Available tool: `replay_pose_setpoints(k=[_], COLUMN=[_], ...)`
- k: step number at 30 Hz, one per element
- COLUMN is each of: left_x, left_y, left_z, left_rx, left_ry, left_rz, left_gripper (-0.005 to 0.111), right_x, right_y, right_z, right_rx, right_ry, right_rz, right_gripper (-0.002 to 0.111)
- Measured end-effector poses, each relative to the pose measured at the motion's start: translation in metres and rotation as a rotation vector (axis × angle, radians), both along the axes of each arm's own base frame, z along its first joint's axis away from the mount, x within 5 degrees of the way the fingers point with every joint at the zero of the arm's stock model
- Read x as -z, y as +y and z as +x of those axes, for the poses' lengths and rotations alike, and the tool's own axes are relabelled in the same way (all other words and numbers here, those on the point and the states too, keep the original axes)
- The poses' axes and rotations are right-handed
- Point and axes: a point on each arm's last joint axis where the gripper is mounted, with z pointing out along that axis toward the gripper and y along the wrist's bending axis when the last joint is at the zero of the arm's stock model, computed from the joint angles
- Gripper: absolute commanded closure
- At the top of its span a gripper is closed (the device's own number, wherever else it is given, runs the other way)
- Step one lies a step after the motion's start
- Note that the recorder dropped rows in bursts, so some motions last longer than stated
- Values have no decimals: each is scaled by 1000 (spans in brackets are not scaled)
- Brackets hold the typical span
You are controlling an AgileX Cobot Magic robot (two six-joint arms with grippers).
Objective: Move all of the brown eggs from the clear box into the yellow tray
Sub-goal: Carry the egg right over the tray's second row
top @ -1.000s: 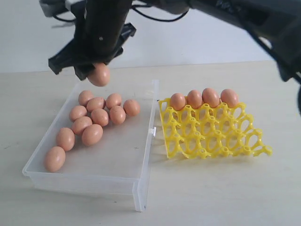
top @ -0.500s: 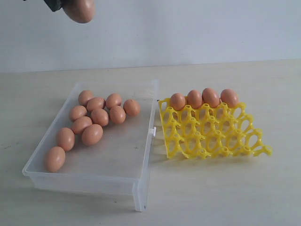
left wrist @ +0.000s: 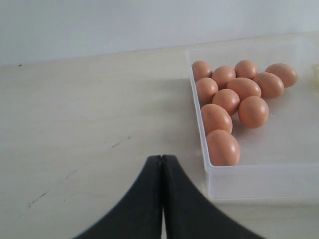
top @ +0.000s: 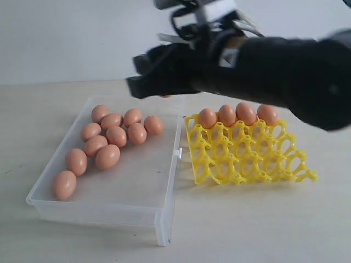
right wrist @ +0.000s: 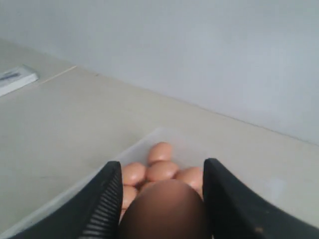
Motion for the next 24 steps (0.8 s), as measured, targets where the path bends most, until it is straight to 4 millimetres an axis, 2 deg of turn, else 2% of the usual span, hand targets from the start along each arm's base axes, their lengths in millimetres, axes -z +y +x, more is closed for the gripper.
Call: replay_pose_setpoints(k=[4, 8, 11, 15, 19, 24], left_x=[0, 0, 0, 0, 0, 0], left_y=[0, 0, 0, 0, 0, 0], left_z=[0, 0, 0, 0, 0, 0], left_rx=[0, 0, 0, 0, 0, 0], left_ry=[0, 0, 0, 0, 0, 0], left_rz=[0, 0, 0, 0, 0, 0], left_gripper=[107, 107, 107, 107, 107, 107], right_x=[27, 40, 46, 56, 68, 86], right_y=[-44, -62, -69, -75, -69, -61], right_z=[8, 18, 28, 51, 73, 89], right_rx=[185, 266, 285, 312, 302, 295], right_ry=[36, 84, 123, 224, 268, 296], right_rz=[54, 41, 6, -30, -83, -112], right_gripper=[108, 108, 108, 108, 108, 108])
